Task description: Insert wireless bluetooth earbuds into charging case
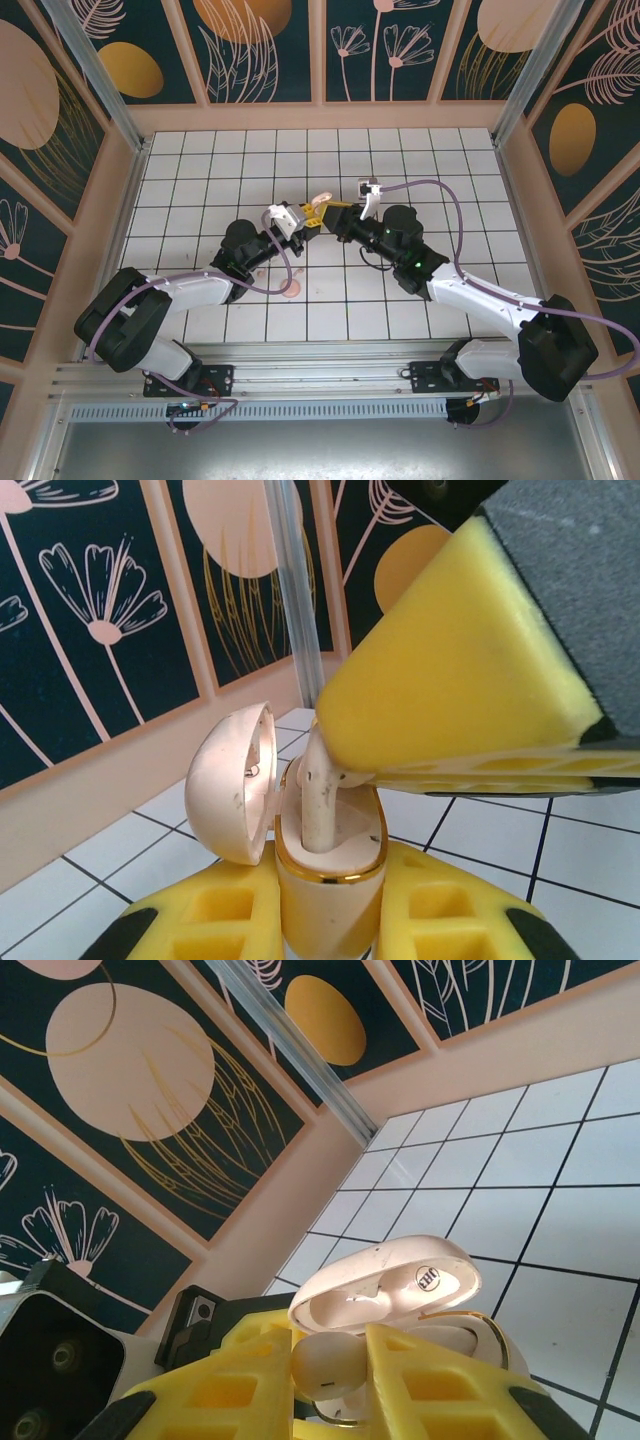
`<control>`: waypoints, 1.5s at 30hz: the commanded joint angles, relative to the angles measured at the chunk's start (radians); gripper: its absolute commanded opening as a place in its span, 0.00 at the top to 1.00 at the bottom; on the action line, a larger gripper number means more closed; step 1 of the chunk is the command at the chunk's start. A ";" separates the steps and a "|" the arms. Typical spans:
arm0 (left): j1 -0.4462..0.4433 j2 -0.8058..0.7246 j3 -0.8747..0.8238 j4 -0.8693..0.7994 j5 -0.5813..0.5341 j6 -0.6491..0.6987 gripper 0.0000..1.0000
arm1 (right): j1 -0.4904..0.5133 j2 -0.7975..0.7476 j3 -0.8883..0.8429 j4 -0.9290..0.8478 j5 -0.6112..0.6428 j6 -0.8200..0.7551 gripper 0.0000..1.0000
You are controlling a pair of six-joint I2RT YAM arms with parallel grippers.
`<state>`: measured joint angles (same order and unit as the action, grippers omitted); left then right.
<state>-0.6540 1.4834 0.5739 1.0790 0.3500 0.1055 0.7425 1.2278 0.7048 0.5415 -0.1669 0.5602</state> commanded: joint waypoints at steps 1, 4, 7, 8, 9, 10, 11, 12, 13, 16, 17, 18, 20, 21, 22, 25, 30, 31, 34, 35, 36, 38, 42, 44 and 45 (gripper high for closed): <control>-0.007 -0.040 0.011 0.079 -0.004 0.013 0.89 | 0.008 0.015 0.007 -0.081 0.033 0.004 0.75; -0.007 -0.041 0.011 0.078 -0.004 0.013 0.89 | 0.008 0.018 0.015 -0.096 0.043 0.001 0.74; -0.006 -0.044 0.011 0.078 -0.002 0.012 0.89 | 0.008 0.019 0.023 -0.107 0.049 -0.004 0.72; -0.007 -0.043 0.011 0.078 0.000 0.011 0.89 | 0.008 0.019 0.025 -0.110 0.053 -0.005 0.72; -0.006 -0.045 0.011 0.078 0.000 0.009 0.89 | 0.008 0.019 0.027 -0.113 0.053 -0.006 0.71; -0.006 -0.045 0.011 0.079 0.002 0.007 0.89 | 0.008 0.018 0.028 -0.115 0.055 -0.007 0.71; -0.007 -0.045 0.011 0.079 0.004 0.007 0.89 | 0.009 0.018 0.029 -0.117 0.056 -0.008 0.71; -0.008 -0.046 0.011 0.079 0.004 0.006 0.89 | 0.009 0.018 0.029 -0.118 0.058 -0.009 0.70; -0.009 -0.049 0.011 0.078 0.006 0.006 0.89 | 0.009 0.016 0.030 -0.119 0.058 -0.009 0.70; -0.009 -0.052 0.010 0.076 0.004 0.005 0.89 | 0.009 0.013 0.031 -0.122 0.064 -0.010 0.69; -0.009 -0.054 0.009 0.076 0.004 0.006 0.89 | 0.009 0.011 0.033 -0.121 0.064 -0.011 0.69; -0.008 -0.053 0.009 0.075 0.006 0.006 0.89 | 0.009 0.009 0.035 -0.123 0.064 -0.013 0.68; -0.009 -0.054 0.010 0.073 0.006 0.005 0.89 | 0.009 0.004 0.039 -0.126 0.066 -0.015 0.67; -0.008 -0.056 0.009 0.073 0.006 0.006 0.89 | 0.009 0.001 0.040 -0.129 0.067 -0.016 0.66; -0.009 -0.054 0.010 0.072 0.006 0.006 0.89 | 0.009 -0.003 0.042 -0.132 0.069 -0.018 0.65; -0.008 -0.055 0.011 0.070 0.009 0.005 0.89 | 0.009 -0.020 0.048 -0.143 0.081 -0.025 0.63; -0.009 -0.054 0.011 0.062 0.010 0.003 0.89 | 0.009 -0.047 0.054 -0.154 0.090 -0.029 0.60; -0.008 -0.055 0.012 0.061 0.010 0.002 0.89 | 0.009 -0.051 0.055 -0.153 0.090 -0.028 0.60; -0.009 -0.053 0.011 0.061 0.011 0.002 0.89 | 0.009 -0.067 0.057 -0.150 0.086 -0.029 0.59; -0.008 -0.052 0.012 0.059 0.012 0.001 0.89 | 0.009 -0.071 0.060 -0.149 0.082 -0.031 0.59; -0.009 -0.054 0.013 0.059 0.013 0.002 0.89 | 0.009 -0.077 0.061 -0.147 0.079 -0.032 0.59; -0.009 -0.051 0.012 0.059 0.015 0.000 0.89 | 0.009 -0.089 0.065 -0.143 0.071 -0.036 0.58; -0.008 -0.053 0.012 0.055 0.015 0.002 0.89 | 0.009 -0.112 0.082 -0.155 0.063 -0.049 0.57; -0.009 -0.055 0.011 0.053 0.015 0.003 0.89 | 0.008 -0.120 0.094 -0.176 0.053 -0.055 0.58; -0.009 -0.056 0.012 0.051 0.016 0.003 0.89 | 0.007 -0.123 0.102 -0.188 0.047 -0.057 0.58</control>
<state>-0.6548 1.4528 0.5743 1.0740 0.3523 0.1047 0.7536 1.1366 0.7544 0.3752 -0.1246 0.5301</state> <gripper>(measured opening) 0.186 0.419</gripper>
